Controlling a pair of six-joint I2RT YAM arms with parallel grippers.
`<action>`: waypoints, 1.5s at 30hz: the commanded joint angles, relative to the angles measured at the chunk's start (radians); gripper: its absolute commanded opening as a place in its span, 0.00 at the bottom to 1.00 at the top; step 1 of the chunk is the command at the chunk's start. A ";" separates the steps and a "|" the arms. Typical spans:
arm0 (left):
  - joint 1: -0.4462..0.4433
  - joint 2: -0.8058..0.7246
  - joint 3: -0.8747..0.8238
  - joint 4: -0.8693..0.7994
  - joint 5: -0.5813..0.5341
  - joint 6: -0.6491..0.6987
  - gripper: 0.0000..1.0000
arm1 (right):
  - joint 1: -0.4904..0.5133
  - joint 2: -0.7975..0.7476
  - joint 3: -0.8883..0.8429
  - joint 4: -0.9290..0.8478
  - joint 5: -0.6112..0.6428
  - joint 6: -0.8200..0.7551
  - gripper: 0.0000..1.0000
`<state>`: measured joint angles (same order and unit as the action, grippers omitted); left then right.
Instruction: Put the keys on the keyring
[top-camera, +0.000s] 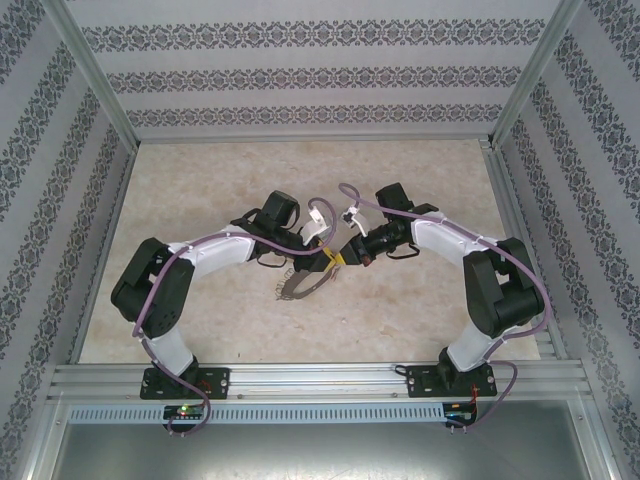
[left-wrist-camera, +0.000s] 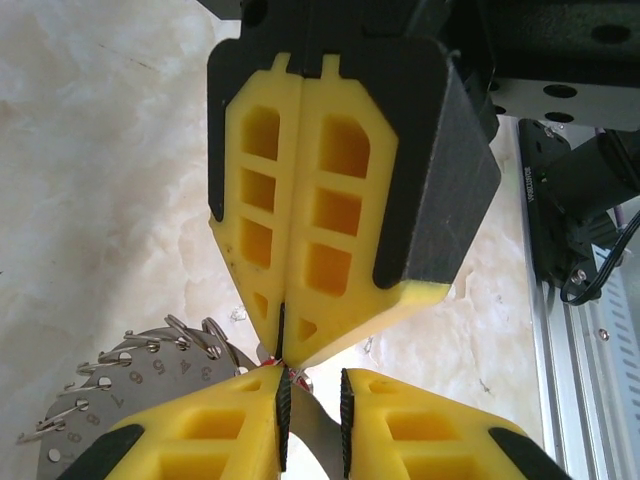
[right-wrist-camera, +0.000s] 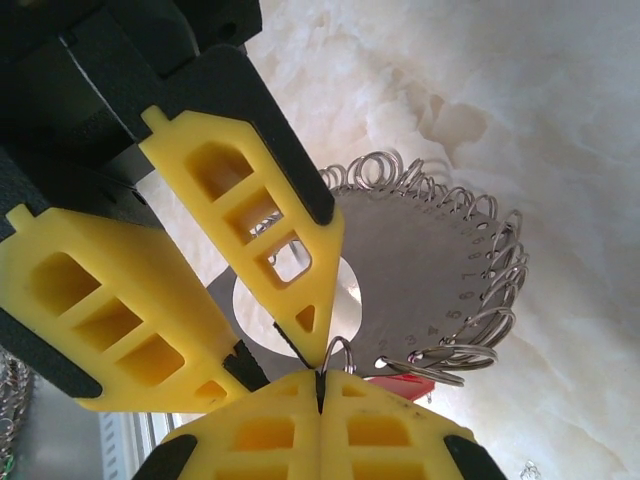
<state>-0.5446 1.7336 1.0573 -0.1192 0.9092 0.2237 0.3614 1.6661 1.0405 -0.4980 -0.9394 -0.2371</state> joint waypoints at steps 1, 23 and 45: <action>0.015 0.023 0.023 -0.028 0.048 0.032 0.23 | -0.007 0.009 0.026 0.003 -0.072 -0.035 0.00; 0.042 0.031 0.020 0.030 0.083 0.002 0.11 | -0.021 0.021 0.011 0.057 -0.107 0.000 0.00; 0.115 -0.127 -0.129 0.219 -0.039 -0.113 0.21 | 0.018 -0.011 0.002 0.063 0.393 0.106 0.00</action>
<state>-0.4343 1.6363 0.9459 0.0689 0.8791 0.1211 0.3698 1.6806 1.0534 -0.4599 -0.5716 -0.1368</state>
